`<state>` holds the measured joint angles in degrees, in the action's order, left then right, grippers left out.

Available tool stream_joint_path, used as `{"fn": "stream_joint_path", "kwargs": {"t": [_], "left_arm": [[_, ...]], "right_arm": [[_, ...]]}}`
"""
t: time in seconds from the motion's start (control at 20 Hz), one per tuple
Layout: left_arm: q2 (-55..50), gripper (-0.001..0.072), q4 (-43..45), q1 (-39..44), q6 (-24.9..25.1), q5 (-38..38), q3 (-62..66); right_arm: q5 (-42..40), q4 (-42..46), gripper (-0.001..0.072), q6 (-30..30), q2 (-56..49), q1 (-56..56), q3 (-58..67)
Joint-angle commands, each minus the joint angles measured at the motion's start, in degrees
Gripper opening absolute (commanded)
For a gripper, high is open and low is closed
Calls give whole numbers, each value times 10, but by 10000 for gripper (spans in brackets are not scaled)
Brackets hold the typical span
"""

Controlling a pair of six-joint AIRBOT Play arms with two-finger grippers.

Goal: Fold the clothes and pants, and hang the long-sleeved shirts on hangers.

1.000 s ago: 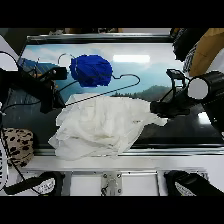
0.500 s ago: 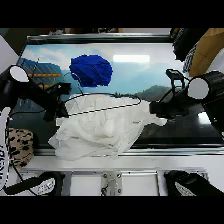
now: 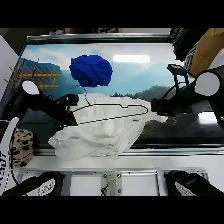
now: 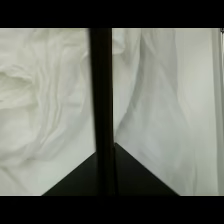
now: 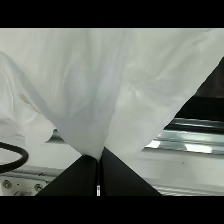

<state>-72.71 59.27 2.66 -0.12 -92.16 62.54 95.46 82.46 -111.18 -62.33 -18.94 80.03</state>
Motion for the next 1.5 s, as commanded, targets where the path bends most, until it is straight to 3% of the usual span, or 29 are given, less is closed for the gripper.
{"fn": "stream_joint_path", "kwargs": {"t": [0.0, 0.25, 0.75, 1.25, 1.45], "left_arm": [[-12, 6, -6, 31, -4, 27, -20], [-61, 6, -6, 63, -43, 33, 20], [-81, 6, -6, 104, -43, 65, 29], [-81, 7, -9, 109, -43, 84, 28], [-81, 7, -9, 109, -43, 84, 28]], "right_arm": [[27, 0, 9, 1, 0, 0, 12], [45, -1, 9, 1, 1, 0, 12], [40, -2, 9, 2, 1, 0, 12], [16, -2, 8, 55, 0, -1, 41], [1, -42, 8, 65, -1, -2, 49]]}}
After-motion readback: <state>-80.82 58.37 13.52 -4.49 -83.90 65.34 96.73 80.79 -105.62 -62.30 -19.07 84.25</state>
